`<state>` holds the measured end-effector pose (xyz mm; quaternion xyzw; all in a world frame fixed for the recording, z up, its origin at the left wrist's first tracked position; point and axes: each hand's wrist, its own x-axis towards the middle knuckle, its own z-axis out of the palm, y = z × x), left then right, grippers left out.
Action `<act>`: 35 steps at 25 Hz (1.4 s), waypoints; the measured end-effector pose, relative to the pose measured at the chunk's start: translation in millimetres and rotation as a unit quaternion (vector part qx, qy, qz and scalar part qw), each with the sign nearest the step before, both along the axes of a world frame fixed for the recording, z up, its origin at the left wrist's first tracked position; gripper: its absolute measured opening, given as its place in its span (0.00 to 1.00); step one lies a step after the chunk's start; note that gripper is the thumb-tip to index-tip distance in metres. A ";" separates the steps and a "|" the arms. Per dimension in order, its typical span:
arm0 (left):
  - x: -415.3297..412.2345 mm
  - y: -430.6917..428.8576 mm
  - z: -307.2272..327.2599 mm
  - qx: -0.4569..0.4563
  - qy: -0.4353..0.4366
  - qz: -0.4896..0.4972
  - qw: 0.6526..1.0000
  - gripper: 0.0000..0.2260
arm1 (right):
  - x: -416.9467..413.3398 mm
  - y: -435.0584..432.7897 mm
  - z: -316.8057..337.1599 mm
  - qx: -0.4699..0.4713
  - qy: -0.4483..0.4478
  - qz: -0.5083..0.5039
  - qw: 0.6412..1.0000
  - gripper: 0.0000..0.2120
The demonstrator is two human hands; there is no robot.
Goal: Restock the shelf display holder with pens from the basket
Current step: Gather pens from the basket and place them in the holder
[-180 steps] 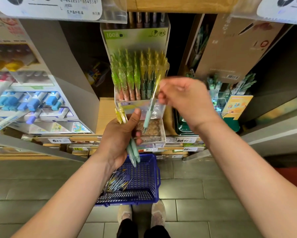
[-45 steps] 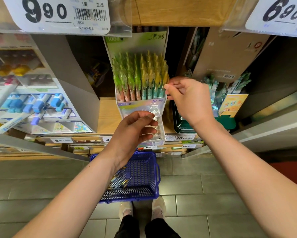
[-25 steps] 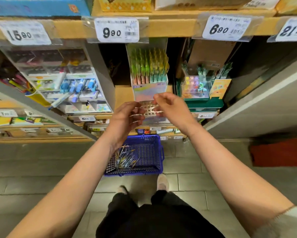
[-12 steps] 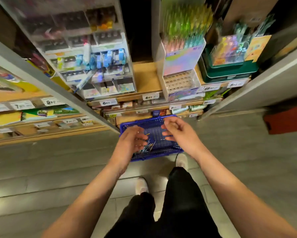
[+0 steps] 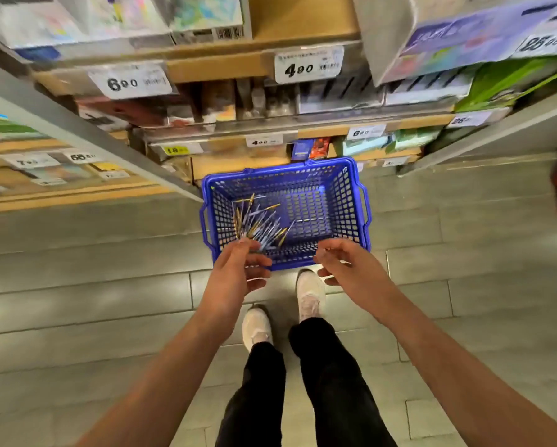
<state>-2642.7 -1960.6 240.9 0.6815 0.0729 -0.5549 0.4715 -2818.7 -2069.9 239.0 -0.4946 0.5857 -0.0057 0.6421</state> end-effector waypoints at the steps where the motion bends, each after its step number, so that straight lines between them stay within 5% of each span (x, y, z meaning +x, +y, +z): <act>1: 0.7 -4.7 -28.3 0.004 0.002 0.004 1.000 0.10 | 2.0 -5.3 -28.8 0.005 0.006 0.007 1.000 0.04; 9: 6.6 -20.4 -218.9 0.065 0.046 0.072 0.994 0.10 | 15.8 -25.4 -241.6 0.000 0.106 0.184 0.977 0.09; 14: 29.0 -4.8 -315.7 0.036 0.019 0.047 0.998 0.10 | 46.8 -65.0 -357.3 -0.096 0.187 0.445 0.871 0.11; 22: 82.1 -13.3 -387.5 0.037 0.032 0.037 0.998 0.12 | 117.4 -99.7 -490.0 -0.170 0.268 0.640 0.700 0.15; 30: 107.4 -47.6 -409.1 0.014 -0.021 -0.110 0.994 0.11 | 91.9 -92.5 -534.1 -0.160 0.295 0.703 0.627 0.20; 35: 116.3 -48.9 -399.9 0.030 -0.017 -0.131 0.991 0.10 | 93.6 -102.0 -529.3 -0.221 0.272 0.669 0.656 0.10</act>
